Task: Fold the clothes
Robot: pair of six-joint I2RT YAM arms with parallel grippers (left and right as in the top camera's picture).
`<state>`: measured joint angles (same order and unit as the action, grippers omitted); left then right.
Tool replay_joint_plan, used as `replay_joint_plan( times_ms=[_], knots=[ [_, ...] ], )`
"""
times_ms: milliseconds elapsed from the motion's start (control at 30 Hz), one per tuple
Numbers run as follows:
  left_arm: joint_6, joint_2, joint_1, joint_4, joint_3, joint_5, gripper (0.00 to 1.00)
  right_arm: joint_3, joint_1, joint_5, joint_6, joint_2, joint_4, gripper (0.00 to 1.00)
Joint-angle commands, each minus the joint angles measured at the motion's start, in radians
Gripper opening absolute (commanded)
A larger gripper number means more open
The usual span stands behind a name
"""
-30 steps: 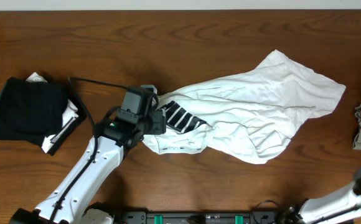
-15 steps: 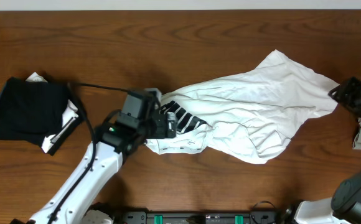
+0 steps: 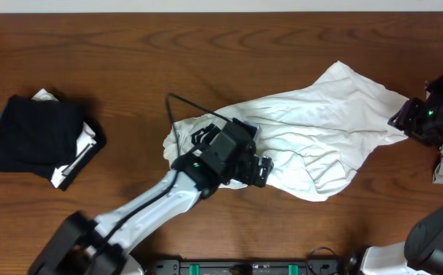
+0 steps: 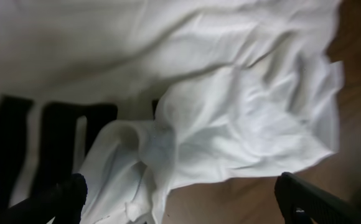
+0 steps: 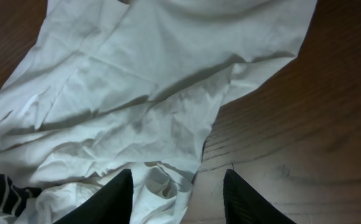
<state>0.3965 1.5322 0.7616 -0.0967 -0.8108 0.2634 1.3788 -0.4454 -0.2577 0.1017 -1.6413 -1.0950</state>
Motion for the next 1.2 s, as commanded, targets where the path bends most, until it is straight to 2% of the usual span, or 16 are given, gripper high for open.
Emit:
replay_joint_plan(
  times_ms=[0, 67, 133, 167, 200, 267, 433, 700, 833, 867, 900, 967, 1033, 1067, 1167],
  knots=[
    [0.029, 0.076, 0.006, 0.029, -0.014, 0.007, 0.98, -0.006, 0.009, 0.007, -0.013, -0.006, 0.002, 0.46],
    [0.028, 0.115, 0.01, 0.056, -0.014, 0.012, 0.85, -0.006, 0.009, 0.007, -0.013, -0.006, 0.003, 0.45],
    [0.028, 0.14, 0.01, 0.077, -0.014, 0.017, 0.64, -0.006, 0.009, 0.007, -0.013, -0.006, 0.003, 0.46],
    [0.028, 0.147, 0.01, 0.079, -0.014, 0.017, 0.52, -0.006, 0.009, 0.007, -0.013, -0.006, 0.003, 0.45],
    [0.028, 0.148, 0.01, 0.074, -0.014, 0.017, 0.33, -0.006, 0.009, 0.008, -0.013, -0.006, 0.003, 0.45],
    [0.028, 0.141, 0.01, 0.049, -0.014, 0.017, 0.06, -0.007, 0.009, 0.008, -0.013, -0.006, 0.003, 0.45],
    [0.011, 0.055, -0.016, -0.137, -0.014, 0.0, 0.06, -0.008, 0.009, 0.009, -0.013, -0.006, 0.009, 0.45],
    [-0.003, -0.254, -0.164, -0.608, -0.014, -0.237, 0.06, -0.043, 0.009, 0.022, -0.013, -0.007, 0.037, 0.45],
    [-0.003, -0.351, -0.243, -0.731, -0.014, -0.283, 0.06, -0.057, 0.009, 0.022, -0.013, -0.007, 0.046, 0.45],
    [-0.002, -0.364, -0.259, -0.741, -0.013, -0.283, 0.14, -0.058, 0.009, 0.022, -0.013, -0.007, 0.046, 0.45],
    [-0.002, -0.377, -0.277, -0.752, -0.013, -0.283, 0.17, -0.058, 0.009, 0.022, -0.013, -0.007, 0.046, 0.45],
    [-0.001, -0.386, -0.298, -0.759, -0.013, -0.282, 0.17, -0.058, 0.009, 0.022, -0.013, -0.007, 0.045, 0.46],
    [0.006, -0.385, -0.309, -0.759, -0.013, -0.272, 0.49, -0.058, 0.009, 0.022, -0.013, -0.007, 0.044, 0.46],
    [0.014, -0.383, -0.31, -0.759, -0.013, -0.27, 0.55, -0.058, 0.009, 0.022, -0.013, -0.007, 0.044, 0.45],
    [0.014, -0.383, -0.31, -0.756, -0.013, -0.218, 0.59, -0.058, 0.009, 0.022, -0.013, -0.007, 0.044, 0.46]
  ],
)
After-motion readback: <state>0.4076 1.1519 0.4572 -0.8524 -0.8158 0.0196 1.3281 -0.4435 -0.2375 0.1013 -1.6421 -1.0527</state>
